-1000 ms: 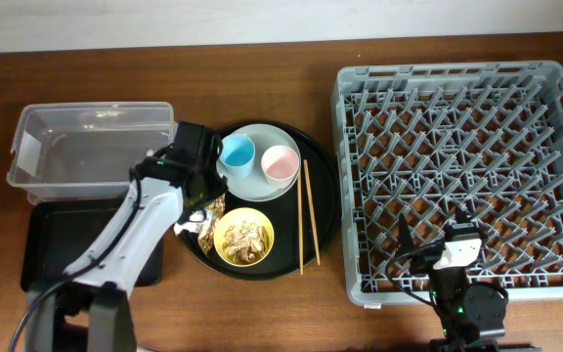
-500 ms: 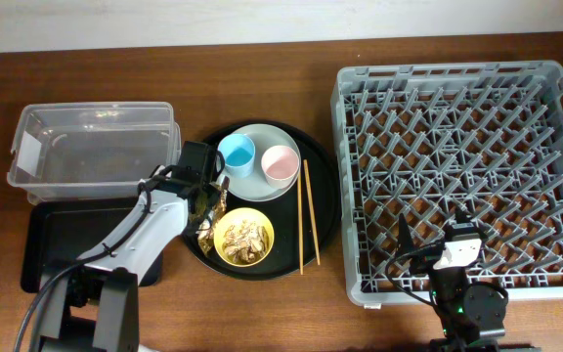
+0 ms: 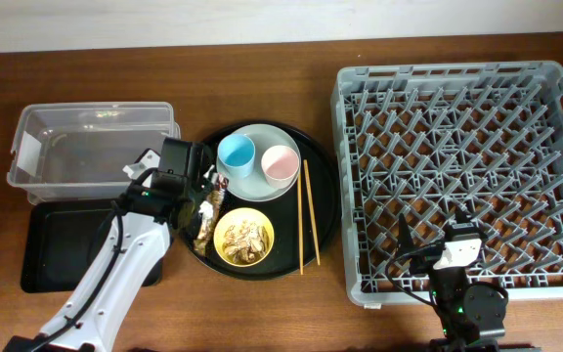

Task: Sort waste into correct bins and load items into the dishwasher rack
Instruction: 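Reach left gripper to the white tissue and grasp it, then carry tissue with left gripper into the clear plastic bin and release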

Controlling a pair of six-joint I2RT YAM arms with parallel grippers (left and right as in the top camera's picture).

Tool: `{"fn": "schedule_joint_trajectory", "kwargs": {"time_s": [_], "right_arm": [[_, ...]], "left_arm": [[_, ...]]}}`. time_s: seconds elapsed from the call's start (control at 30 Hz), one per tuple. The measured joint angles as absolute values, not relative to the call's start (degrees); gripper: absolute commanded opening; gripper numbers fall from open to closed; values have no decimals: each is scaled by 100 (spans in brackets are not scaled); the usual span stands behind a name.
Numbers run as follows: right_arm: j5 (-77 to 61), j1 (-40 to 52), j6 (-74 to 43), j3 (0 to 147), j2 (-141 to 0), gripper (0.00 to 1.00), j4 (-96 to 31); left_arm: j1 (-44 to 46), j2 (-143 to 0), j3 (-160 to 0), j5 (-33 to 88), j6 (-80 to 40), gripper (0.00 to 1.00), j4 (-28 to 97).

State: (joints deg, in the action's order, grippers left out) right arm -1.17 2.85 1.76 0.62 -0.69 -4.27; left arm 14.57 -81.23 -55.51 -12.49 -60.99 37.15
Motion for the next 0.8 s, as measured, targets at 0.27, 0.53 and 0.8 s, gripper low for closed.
{"fn": "schedule_joint_trajectory", "kwargs": {"time_s": [0.27,0.53,0.8], "right_arm": [[-117,285,172,62,-69,98,-427],[-117,285,169,62,-69,98,-427],[-117,285,169,62,-69,99,-427]], "left_arm": [[1457,-8886,-5540,-1376,-6075,52,3785],[1457,-9188,-5518,-1402,-6023,67,3441],[1457,-9848,-5496,-1511,-6010,23,2954]]}}
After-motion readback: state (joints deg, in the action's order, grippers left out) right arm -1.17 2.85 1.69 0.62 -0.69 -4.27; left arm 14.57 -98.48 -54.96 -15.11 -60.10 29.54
